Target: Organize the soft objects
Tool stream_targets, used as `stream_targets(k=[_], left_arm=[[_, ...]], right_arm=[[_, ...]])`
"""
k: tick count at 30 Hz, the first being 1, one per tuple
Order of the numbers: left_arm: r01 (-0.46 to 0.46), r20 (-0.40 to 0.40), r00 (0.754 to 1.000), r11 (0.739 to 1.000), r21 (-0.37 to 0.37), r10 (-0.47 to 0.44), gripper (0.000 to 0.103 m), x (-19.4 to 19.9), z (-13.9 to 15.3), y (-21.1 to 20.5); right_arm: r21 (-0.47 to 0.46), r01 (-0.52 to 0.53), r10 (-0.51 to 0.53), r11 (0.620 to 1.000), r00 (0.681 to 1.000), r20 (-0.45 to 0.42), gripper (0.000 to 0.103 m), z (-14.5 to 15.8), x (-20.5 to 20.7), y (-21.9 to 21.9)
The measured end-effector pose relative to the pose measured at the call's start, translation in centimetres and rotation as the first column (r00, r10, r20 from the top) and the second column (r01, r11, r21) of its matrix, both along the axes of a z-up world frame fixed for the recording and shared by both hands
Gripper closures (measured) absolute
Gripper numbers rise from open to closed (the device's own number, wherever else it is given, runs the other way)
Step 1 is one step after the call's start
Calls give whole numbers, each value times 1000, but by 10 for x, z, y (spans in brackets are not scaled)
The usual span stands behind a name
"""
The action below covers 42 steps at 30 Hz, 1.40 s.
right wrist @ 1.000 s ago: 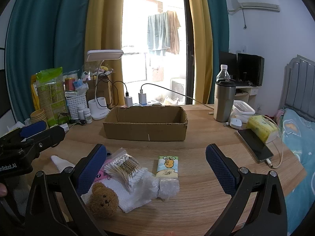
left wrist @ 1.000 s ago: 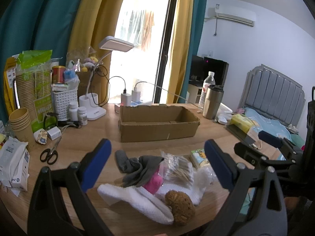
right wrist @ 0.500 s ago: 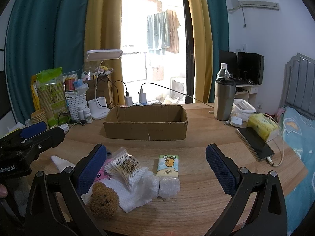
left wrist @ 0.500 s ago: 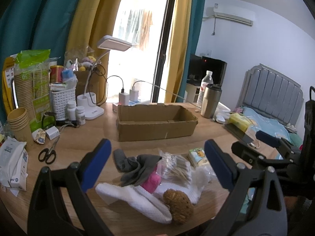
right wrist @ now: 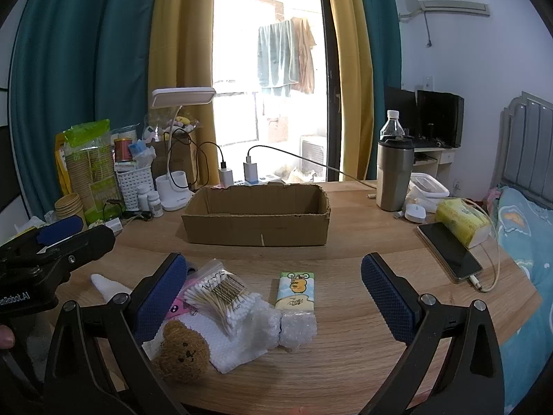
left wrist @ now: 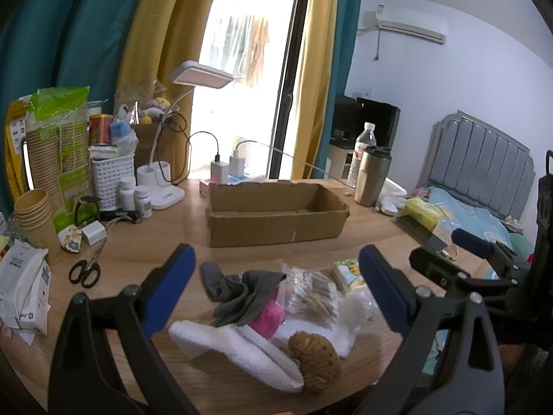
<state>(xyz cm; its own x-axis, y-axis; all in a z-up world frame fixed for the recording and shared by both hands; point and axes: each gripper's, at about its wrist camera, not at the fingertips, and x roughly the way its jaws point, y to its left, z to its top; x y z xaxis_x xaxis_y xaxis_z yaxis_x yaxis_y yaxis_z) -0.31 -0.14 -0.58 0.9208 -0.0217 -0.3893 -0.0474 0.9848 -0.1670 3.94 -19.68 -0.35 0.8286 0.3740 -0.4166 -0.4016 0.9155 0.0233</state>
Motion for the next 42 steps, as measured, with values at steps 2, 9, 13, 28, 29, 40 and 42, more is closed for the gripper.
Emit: stream_targets(k=[2, 9, 13, 28, 29, 40, 42], left_arm=[[1, 1, 1000, 1000, 1, -1, 6, 0, 0, 0], [3, -2, 1000, 1000, 6, -3, 6, -1, 0, 0], [2, -4, 1000, 1000, 7, -2, 6, 0, 0, -2], [-4, -16, 1000, 1000, 8, 4, 6, 4, 0, -1], [-4, -17, 1000, 1000, 9, 4, 6, 4, 0, -1], [-5, -43, 999, 1000, 15, 6, 6, 7, -7, 0], [-5, -54, 999, 1000, 17, 6, 6, 8, -10, 0]], right_arm=[[1, -1, 1, 1000, 1000, -1, 0, 0, 0, 0], [1, -1, 1, 1000, 1000, 1, 0, -1, -1, 0], [2, 0, 0, 1000, 1000, -3, 0, -1, 0, 0], [3, -1, 1, 1000, 1000, -3, 0, 0, 0, -1], [4, -1, 1, 1000, 1000, -2, 0, 0, 1, -1], [2, -3, 3, 1000, 1000, -6, 0, -1, 1, -1], [0, -6, 6, 1000, 1000, -8, 0, -2, 0, -1]])
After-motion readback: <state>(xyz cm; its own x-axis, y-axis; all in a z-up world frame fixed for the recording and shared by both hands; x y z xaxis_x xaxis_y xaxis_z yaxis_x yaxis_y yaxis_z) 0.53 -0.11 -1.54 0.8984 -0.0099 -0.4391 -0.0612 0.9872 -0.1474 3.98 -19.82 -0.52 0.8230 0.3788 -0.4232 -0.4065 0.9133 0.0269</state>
